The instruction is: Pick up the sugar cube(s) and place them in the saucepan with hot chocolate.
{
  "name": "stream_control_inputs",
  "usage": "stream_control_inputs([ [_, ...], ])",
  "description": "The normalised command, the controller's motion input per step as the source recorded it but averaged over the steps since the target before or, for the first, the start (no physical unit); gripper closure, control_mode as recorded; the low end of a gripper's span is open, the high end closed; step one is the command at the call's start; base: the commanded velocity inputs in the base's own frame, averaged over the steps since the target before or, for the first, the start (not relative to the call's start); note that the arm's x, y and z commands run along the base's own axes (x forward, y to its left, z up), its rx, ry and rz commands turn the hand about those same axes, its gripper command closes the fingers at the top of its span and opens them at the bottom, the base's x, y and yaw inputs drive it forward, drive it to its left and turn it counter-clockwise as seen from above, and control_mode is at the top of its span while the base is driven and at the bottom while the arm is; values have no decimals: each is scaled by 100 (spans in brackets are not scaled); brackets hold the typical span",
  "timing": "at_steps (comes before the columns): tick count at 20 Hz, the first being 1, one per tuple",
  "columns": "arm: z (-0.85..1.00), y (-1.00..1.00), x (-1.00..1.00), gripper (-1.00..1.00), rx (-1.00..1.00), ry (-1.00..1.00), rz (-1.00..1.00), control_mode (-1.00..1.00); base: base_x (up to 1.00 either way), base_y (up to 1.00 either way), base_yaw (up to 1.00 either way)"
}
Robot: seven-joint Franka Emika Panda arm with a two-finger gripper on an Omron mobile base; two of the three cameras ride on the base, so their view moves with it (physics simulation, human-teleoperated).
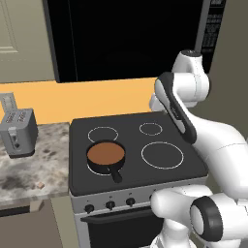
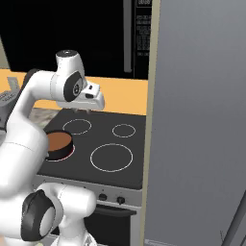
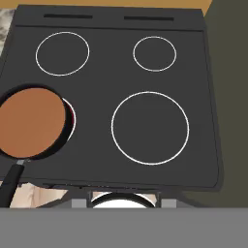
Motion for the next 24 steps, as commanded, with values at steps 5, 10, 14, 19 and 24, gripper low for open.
stream_control_inputs([
  [5,-4,0,-11,-100,0,2,0,-100,0,0,0],
  [10,-15,20,-58,-100,0,5,0,-100,0,0,0],
  [14,-15,67,-66,-100,0,1,0,-100,0,0,0],
  [19,-4,90,-56,-100,-1,0,0,-100,0,0,0],
  [24,-4,100,-45,-100,-5,0,2,-100,0,0,0],
])
